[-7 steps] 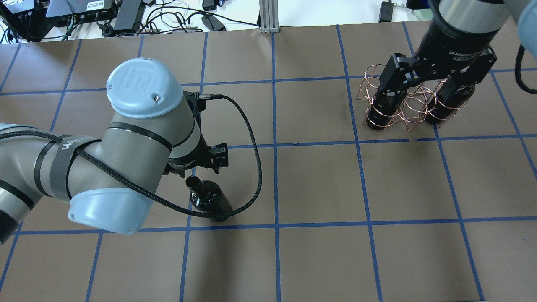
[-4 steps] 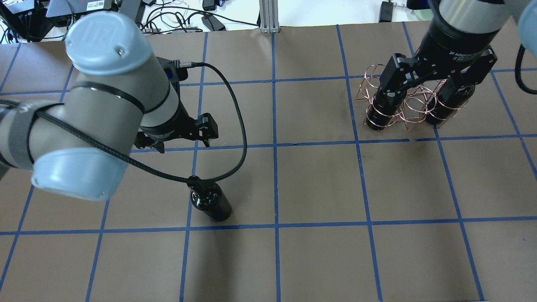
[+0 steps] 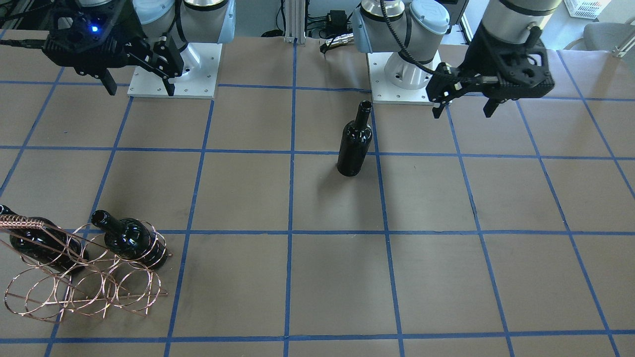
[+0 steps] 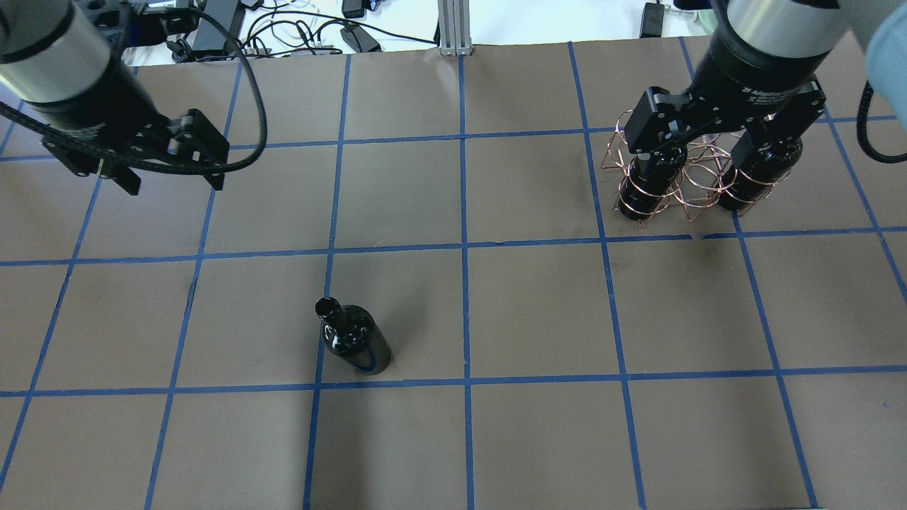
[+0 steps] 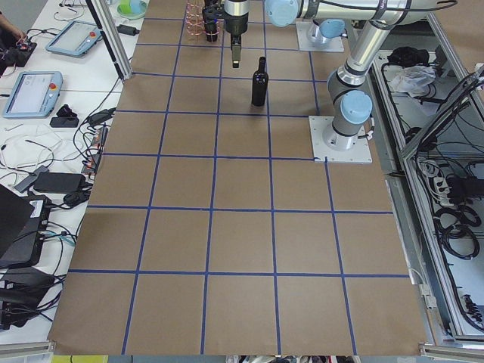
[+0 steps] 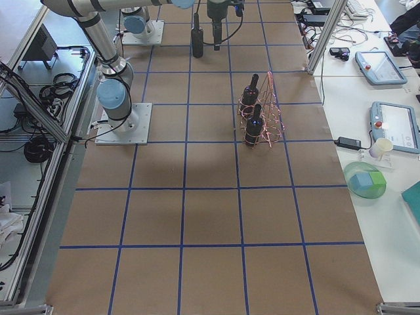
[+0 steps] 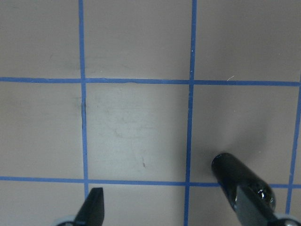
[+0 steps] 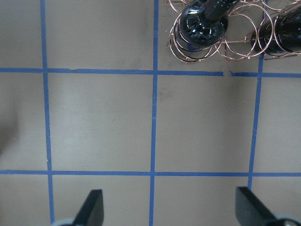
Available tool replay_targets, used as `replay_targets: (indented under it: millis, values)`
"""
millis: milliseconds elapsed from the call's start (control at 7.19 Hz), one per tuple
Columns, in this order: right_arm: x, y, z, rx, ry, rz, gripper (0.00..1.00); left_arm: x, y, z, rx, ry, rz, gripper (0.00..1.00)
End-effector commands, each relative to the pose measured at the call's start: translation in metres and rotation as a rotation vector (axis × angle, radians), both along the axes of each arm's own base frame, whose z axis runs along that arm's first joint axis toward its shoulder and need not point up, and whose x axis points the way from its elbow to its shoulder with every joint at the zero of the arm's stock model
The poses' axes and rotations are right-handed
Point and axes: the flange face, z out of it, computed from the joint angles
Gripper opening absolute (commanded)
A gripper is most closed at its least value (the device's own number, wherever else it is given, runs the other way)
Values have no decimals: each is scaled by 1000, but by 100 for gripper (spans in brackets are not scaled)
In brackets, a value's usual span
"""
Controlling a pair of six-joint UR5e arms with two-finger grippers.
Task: Place wine into wine basket
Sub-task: 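Open the left gripper and raise the left arm away from the bottle, then reach the right gripper across to the top of the standing bottle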
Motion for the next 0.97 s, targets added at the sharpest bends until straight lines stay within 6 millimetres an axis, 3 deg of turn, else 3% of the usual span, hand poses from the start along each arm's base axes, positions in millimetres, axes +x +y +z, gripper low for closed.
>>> replay_targets:
  millis: [0, 139, 278, 417, 557, 835]
  values:
    - [76, 19, -3, -39, -13, 19, 100, 71, 11, 34, 53, 14, 7, 100]
    - [109, 25, -14, -26, -15, 74, 100, 106, 15, 36, 63, 21, -17, 100]
    - [137, 27, -25, -32, -19, 99, 100, 127, 20, 37, 58, 31, 35, 100]
    - [163, 32, -20, -102, -57, 149, 100, 125, 21, 39, 50, 30, 70, 100]
    - [176, 38, -23, -86, -86, 143, 100, 123, 25, 39, 58, 18, 105, 100]
    - [213, 48, -47, -47, -69, 133, 100, 128, 25, 30, 99, 0, 112, 100]
